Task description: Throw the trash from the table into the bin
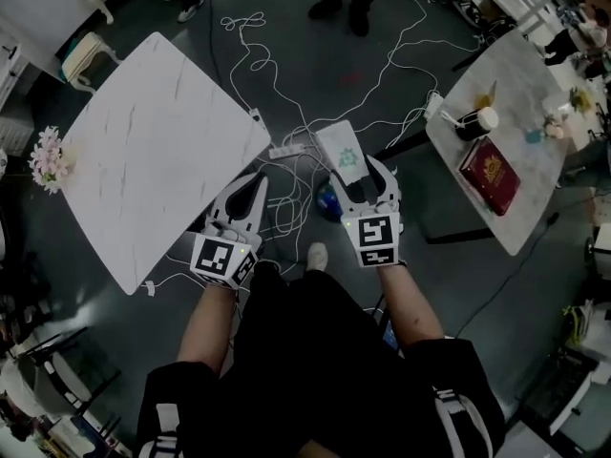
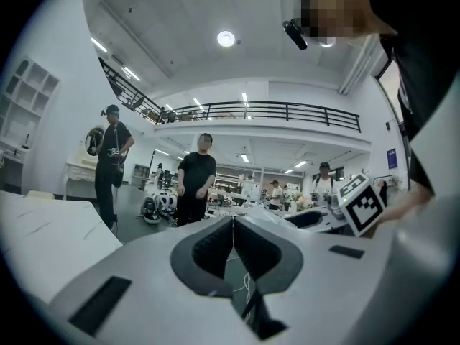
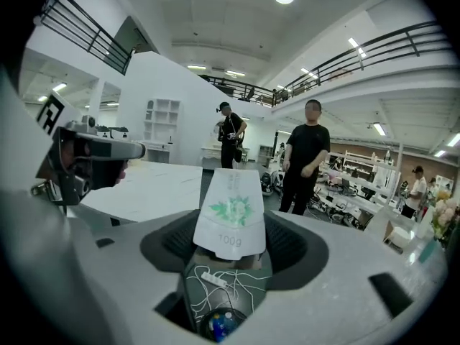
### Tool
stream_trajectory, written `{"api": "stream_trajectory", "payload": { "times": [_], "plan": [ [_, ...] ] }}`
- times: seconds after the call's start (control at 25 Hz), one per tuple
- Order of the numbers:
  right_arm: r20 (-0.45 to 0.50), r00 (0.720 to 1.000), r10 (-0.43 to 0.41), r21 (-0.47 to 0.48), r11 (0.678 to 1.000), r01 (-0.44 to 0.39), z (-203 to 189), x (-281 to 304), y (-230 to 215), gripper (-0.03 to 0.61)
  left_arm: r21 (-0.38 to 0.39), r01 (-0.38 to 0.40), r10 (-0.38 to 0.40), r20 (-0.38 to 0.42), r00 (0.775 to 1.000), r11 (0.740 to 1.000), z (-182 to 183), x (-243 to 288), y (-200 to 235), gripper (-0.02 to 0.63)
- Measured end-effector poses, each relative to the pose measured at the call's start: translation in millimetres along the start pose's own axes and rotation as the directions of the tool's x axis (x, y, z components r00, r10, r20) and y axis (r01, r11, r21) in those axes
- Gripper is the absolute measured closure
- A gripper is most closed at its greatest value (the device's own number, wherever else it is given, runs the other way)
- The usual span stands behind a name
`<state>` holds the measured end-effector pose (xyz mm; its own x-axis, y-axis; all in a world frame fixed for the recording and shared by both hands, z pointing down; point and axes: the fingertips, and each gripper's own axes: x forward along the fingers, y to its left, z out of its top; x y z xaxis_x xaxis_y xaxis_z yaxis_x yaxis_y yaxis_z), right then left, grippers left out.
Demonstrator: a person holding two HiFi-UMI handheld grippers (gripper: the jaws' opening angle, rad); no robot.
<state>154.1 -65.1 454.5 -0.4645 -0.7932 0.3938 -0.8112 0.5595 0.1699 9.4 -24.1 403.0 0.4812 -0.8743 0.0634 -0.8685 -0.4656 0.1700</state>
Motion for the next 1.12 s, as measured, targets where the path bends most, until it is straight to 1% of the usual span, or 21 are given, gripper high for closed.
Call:
{"api": "stream_trajectory", "payload": {
  "times": [0.2,0.36,0.6,0.76,0.92,1.12],
  "plan": [
    [-0.045,0.999,-0.023,0.026,0.999,0.024,-39,-12,-33,0.310,-0.023,0.031,-0.031,-0.031,0.999,0.999,-30,29,-29,0.598],
    [-0.098,0.995,-0.029,0.057,0.998,0.035,-82,-16,-55,0.310,-0.046,0.042,-0.045,-0.069,0.997,0.998,-59,50,-51,0.598],
    [-0.189,0.982,-0.015,0.100,0.994,0.035,-145,-14,-64,0.310,-0.071,0.038,-0.048,-0.145,0.988,0.997,-106,67,-62,0.598],
    [-0.259,0.966,0.003,0.122,0.992,0.030,-191,-7,-62,0.310,-0.099,0.029,-0.048,-0.198,0.979,0.995,-142,73,-62,0.598],
    [-0.330,0.944,0.020,0.145,0.989,0.029,-241,2,-55,0.310,-0.129,0.012,-0.043,-0.245,0.968,0.992,-181,74,-55,0.598],
    [-0.407,0.913,0.030,0.166,0.985,0.042,-299,10,-46,0.310,-0.139,0.011,-0.055,-0.310,0.949,0.990,-224,75,-50,0.598]
  ]
}}
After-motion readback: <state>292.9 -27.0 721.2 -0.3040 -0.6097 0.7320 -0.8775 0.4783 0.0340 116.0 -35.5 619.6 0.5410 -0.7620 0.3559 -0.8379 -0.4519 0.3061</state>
